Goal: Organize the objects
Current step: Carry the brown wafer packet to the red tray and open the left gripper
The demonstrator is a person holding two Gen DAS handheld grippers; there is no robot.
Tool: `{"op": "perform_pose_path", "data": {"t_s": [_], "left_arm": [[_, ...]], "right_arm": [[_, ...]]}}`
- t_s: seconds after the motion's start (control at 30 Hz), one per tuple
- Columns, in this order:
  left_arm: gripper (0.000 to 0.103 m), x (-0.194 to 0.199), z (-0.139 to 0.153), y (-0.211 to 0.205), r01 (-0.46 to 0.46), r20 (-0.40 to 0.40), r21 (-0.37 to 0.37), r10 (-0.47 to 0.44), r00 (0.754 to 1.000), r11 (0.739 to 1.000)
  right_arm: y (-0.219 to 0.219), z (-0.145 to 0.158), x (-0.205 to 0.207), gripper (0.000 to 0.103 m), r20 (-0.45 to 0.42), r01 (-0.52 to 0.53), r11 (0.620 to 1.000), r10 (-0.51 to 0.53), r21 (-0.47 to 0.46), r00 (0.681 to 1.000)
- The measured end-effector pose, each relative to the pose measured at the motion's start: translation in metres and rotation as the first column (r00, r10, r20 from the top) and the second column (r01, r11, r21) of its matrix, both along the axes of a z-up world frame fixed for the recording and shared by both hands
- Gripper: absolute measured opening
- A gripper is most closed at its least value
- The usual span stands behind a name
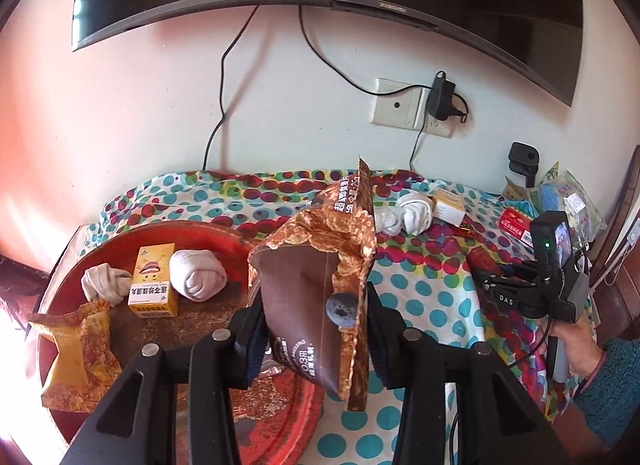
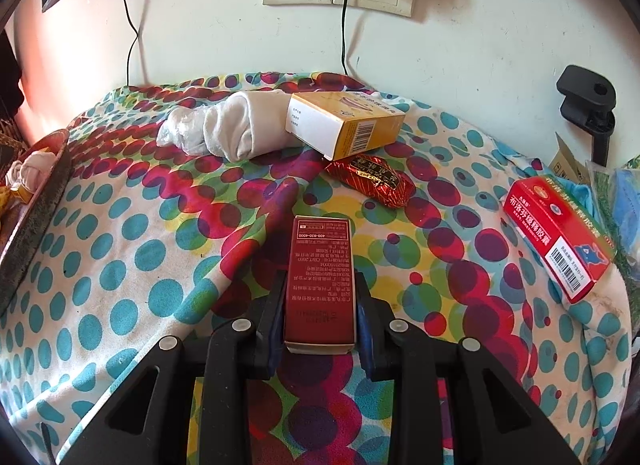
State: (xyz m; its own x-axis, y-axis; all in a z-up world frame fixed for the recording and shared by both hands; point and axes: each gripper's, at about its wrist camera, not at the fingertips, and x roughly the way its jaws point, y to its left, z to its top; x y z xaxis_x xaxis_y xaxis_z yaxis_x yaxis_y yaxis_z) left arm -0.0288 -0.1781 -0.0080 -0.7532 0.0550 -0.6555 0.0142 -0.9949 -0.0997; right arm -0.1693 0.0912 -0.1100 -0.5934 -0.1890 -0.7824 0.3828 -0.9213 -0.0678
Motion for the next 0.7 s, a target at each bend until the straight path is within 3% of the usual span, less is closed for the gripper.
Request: {"op": "perform_pose_path", "data": {"t_s": [0.23, 0.7], "left_arm": [[0.043, -0.002, -0.005, -0.02, -0.046, 0.046, 0.018, 0.045, 0.998, 0.999], [0.043, 0.013, 0.01, -0.071, -0.145, 0.039, 0.005, 0.145, 0.989, 0.989]], "right_arm": [[-0.002, 0.0, 0.001, 0.028, -0.005, 0.001, 1.0, -0.001, 0.011, 1.0], [-0.002, 0.0, 0.001, 0.028, -0.002, 0.003, 1.0, -0.003, 0.007, 1.0]]}}
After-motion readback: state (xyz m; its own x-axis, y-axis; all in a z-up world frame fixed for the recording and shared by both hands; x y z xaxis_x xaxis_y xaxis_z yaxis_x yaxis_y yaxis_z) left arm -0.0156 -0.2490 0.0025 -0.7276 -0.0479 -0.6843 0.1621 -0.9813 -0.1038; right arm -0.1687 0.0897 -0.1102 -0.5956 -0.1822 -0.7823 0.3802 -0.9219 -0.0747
